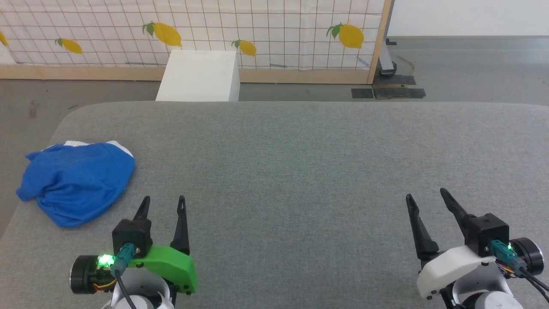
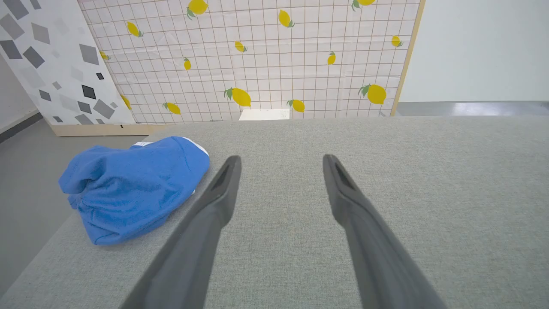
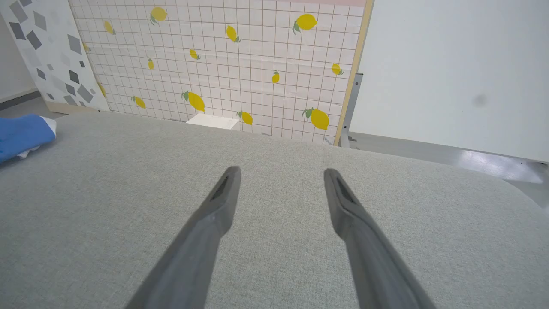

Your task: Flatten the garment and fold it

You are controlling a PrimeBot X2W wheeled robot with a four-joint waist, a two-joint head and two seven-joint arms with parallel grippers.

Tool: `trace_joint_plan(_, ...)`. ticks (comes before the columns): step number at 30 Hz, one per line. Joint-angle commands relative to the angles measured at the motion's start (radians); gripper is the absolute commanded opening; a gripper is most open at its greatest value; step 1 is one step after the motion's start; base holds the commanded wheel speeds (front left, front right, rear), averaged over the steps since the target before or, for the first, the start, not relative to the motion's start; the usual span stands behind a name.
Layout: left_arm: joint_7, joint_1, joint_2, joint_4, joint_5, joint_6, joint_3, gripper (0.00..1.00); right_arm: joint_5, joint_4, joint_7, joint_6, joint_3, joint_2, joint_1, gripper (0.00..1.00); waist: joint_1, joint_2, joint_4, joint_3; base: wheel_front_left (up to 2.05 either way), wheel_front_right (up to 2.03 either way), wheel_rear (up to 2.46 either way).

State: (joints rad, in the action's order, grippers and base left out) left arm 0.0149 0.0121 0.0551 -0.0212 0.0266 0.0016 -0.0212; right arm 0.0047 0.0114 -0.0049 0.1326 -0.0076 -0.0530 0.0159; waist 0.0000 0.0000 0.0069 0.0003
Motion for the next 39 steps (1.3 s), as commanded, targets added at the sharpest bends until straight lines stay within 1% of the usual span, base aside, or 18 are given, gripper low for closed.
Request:
trace_joint_plan(1, 0.010, 0.013, 0.000, -0.007, 0.005, 0.009, -0.007, 1.00, -0.010, 0.004, -0.011, 0.000, -0.003, 0.000, -0.008, 1.00, 0.0000, 0.0000, 0.005, 0.000, 0.00, 0.00, 0.00)
trace_joint_plan(11, 0.031, 0.024, 0.004, -0.033, 0.017, 0.024, -0.024, 1.00, -0.021, 0.011, -0.028, 0.000, -0.003, 0.001, -0.014, 1.00, 0.0000, 0.0000, 0.052, 0.000, 0.00, 0.00, 0.00)
trace_joint_plan(27, 0.064, 0.034, 0.015, -0.064, 0.043, 0.054, -0.045, 1.00, -0.031, 0.029, -0.052, -0.001, 0.002, 0.001, -0.024, 1.00, 0.0000, 0.0000, 0.171, -0.001, 0.00, 0.00, 0.00)
trace_joint_plan(39, 0.089, 0.036, 0.027, -0.084, 0.066, 0.078, -0.057, 1.00, -0.034, 0.049, -0.073, -0.001, 0.006, 0.001, -0.030, 1.00, 0.0000, 0.0000, 0.247, -0.003, 0.00, 0.00, 0.00)
